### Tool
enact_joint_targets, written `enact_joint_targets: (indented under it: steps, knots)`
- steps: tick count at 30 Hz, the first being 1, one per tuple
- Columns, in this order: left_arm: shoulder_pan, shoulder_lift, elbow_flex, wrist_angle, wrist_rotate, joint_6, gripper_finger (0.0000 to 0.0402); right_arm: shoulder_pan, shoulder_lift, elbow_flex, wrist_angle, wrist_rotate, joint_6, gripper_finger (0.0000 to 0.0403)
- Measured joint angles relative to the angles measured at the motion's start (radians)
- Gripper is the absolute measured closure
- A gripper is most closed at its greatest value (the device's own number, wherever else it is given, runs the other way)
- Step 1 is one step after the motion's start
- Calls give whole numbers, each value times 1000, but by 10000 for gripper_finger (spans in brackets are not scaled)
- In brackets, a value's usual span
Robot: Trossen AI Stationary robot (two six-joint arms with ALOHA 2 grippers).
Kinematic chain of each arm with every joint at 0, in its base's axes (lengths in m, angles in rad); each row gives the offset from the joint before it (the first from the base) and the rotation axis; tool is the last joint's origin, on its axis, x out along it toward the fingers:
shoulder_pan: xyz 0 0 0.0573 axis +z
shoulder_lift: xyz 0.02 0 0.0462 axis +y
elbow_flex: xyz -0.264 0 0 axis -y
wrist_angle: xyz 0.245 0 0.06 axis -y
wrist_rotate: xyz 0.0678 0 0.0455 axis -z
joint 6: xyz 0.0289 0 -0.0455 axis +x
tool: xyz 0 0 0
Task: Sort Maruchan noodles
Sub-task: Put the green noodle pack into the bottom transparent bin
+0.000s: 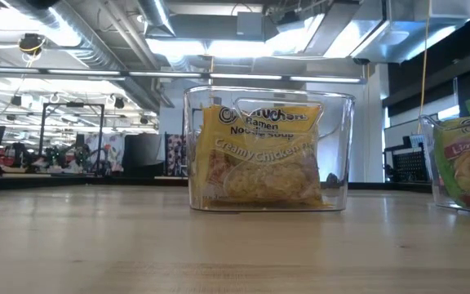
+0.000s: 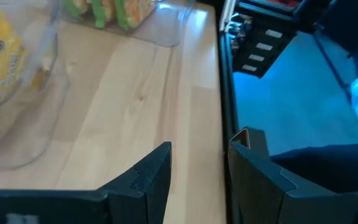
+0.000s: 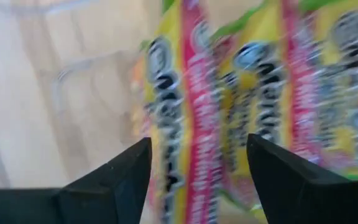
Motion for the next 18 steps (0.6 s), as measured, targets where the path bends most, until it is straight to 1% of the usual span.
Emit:
enact_joint_targets:
  steps: [4, 10, 12, 18]
  knots:
    - [0, -35, 0, -66, 6, -31, 249, 0, 0, 16, -53, 84, 12, 179]
    - [0, -36, 0, -71, 12, -33, 249, -1, 0, 16, -80, 134, 13, 196]
    - [0, -36, 0, -71, 12, -33, 249, -1, 0, 16, -80, 134, 13, 201]
    - [0, -36, 0, -71, 14, -33, 249, 0, 0, 36, -57, 55, 10, 209]
